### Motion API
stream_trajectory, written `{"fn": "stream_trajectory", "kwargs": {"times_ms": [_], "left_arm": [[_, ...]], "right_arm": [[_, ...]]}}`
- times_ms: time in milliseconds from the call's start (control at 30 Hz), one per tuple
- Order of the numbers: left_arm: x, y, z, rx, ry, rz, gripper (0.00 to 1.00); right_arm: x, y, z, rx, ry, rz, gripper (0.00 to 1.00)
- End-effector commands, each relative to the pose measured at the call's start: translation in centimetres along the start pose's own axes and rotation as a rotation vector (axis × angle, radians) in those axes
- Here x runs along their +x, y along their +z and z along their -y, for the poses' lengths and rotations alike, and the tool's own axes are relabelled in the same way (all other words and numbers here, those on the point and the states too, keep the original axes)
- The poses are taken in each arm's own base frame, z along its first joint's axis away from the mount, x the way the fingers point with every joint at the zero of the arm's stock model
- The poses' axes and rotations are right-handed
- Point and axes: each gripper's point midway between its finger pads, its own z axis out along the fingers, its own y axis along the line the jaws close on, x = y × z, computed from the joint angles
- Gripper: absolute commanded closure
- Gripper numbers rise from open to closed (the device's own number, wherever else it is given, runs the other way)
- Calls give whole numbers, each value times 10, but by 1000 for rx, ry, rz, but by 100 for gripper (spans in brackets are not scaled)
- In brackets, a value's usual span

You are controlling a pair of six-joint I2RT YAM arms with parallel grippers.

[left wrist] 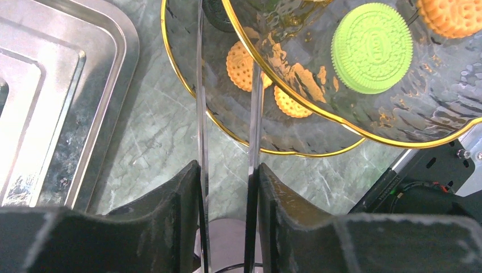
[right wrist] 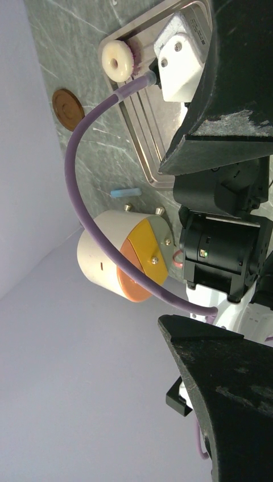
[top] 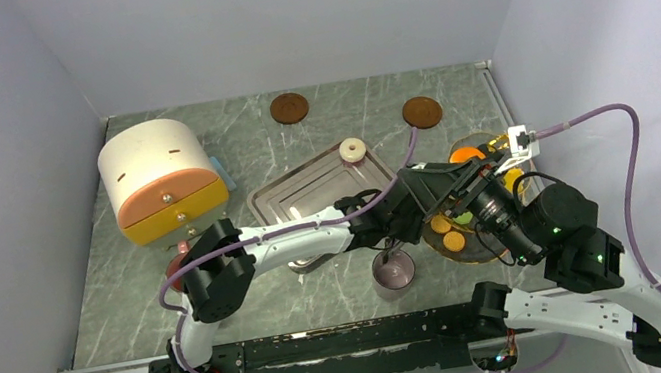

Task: Serve the afternoon tea
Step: Place the desert on the desert table.

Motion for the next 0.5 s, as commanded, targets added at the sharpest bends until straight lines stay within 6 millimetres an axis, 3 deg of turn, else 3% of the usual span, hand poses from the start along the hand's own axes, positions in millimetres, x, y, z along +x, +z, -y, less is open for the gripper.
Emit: {"fn": "stream_trajectory", "kwargs": {"times_ms": [0,333,467], "left_arm": [[-8,-1,4,-8,8,21,57],[-11,-7,1,-25,20,28,44],[-14,-10,1,-27,23,32,43]], "right_arm": [[-1,0,0,1,6,10,2],[-1,1,0,3,5,10,2],[-2,1,0,1,6,12,2]]}}
